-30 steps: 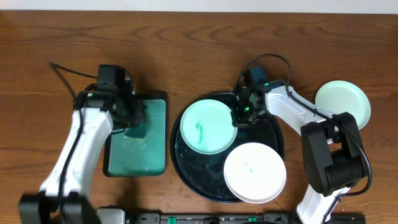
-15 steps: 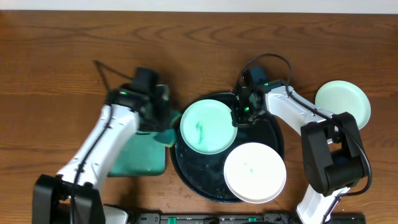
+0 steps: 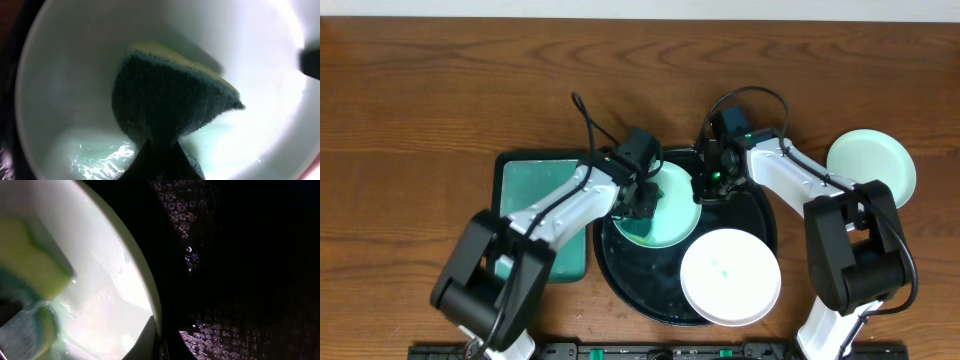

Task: Clean dirty plates on tray and stack at the side
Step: 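Scrub the pale green plate with the sponge while the right gripper holds it, then return the sponge to the water tray with the left gripper, then lift the pale green plate with the right gripper and tilt it up, then carry the plate right and set it on the other pale green plate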

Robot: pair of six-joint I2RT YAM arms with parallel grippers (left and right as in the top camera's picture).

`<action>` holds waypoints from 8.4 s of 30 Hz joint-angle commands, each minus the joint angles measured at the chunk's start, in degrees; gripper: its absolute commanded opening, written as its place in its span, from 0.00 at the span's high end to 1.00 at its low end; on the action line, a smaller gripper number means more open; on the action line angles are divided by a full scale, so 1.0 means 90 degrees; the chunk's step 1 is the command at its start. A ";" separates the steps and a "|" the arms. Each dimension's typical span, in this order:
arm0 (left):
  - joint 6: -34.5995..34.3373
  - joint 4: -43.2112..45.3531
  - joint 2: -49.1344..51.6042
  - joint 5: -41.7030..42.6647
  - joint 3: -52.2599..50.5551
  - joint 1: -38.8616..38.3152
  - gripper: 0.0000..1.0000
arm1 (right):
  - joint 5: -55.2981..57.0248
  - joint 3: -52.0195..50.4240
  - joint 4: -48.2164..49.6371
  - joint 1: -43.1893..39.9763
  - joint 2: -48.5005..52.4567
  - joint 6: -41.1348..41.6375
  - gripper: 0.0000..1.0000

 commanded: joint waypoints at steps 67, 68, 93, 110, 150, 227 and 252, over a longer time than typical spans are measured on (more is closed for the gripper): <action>0.0515 0.0413 0.0087 0.3303 0.0124 0.0000 0.93 | 0.0107 -0.0070 -0.0517 0.0051 0.0143 -0.0141 0.99; 0.0515 0.0262 -0.0148 0.3118 0.0134 0.0070 0.93 | 0.0107 -0.0070 -0.0517 0.0051 0.0143 -0.0141 0.99; -0.0483 -0.2210 -0.1263 -0.2358 -0.0134 0.2363 0.93 | 0.0100 -0.0068 -0.0466 0.0051 0.0143 -0.0141 0.99; -0.0216 -0.2327 -0.0058 -0.2244 -0.0036 0.2569 0.52 | 0.0085 -0.0068 -0.0483 0.0051 0.0143 -0.0141 0.99; -0.0294 -0.3274 -0.4427 -0.1537 0.0017 0.2565 0.19 | 0.2441 0.0039 -0.0469 0.0423 -0.3619 -0.1593 0.99; -0.0272 -0.3104 -0.4408 -0.1637 0.0015 0.2565 0.19 | 0.7169 0.0036 -0.0304 0.4342 -0.3628 -0.2572 0.99; -0.0270 -0.3164 -0.4408 -0.1637 0.0015 0.2565 0.19 | 0.1719 0.0036 -0.0393 -0.4670 -0.2642 0.1666 0.99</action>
